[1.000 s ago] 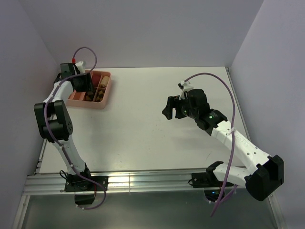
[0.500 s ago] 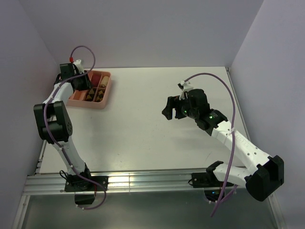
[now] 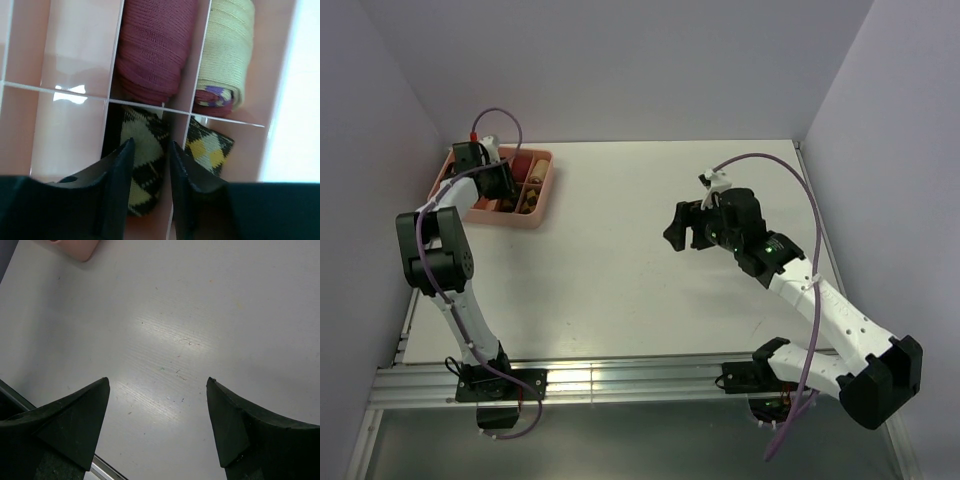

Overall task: Roll the socks
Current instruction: Place the sock in the storage box, then reset both arms

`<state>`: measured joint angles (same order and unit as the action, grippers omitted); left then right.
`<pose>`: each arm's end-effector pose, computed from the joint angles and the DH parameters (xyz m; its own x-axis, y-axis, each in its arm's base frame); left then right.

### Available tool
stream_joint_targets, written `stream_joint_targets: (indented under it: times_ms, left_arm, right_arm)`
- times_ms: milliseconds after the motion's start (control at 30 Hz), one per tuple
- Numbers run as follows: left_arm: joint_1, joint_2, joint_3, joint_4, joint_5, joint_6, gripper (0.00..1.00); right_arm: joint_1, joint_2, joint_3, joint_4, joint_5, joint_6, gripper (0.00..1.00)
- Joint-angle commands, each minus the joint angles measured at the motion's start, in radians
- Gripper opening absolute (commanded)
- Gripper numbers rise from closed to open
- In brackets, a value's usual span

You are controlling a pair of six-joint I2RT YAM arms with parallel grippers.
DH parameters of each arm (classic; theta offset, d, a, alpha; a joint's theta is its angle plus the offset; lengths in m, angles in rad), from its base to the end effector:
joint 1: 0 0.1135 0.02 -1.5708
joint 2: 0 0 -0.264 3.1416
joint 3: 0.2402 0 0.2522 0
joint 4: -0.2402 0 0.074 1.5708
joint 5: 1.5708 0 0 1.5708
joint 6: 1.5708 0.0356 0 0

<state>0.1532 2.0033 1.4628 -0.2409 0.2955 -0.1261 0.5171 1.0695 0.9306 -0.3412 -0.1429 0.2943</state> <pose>0.4446 0.0582 0.2025 -0.6978 -0.2295 -0.6785 -0.0296 0.9557 -0.2928 0.2069 0.1235 0.3201 -0.5580 0.0130 -0.8297 -0.4569 0.8299 0.3202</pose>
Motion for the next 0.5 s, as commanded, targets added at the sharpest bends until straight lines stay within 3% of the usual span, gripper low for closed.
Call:
stream_joint_targets:
  times_ms: [0,233,400,467]
  left_arm:
    - [-0.001,-0.163,0.054,-0.049,-0.042,-0.047,0.45]
    - [-0.001,-0.474,0.120,-0.147,-0.150,-0.138,0.64]
    - [0.005,-0.714,0.157,-0.241,-0.272,-0.197,0.80]
    - [0.006,-0.771,0.224,-0.341,-0.350,-0.207,0.82]
  right_arm:
    - [-0.005,-0.057,0.069,-0.019,0.054,-0.010,0.85]
    - [-0.005,-0.134,0.224,-0.117,0.224,-0.009,0.86]
    - [-0.005,-0.200,0.362,-0.157,0.484,-0.020,0.89]
    - [-0.005,-0.239,0.404,-0.154,0.548,-0.040,0.97]
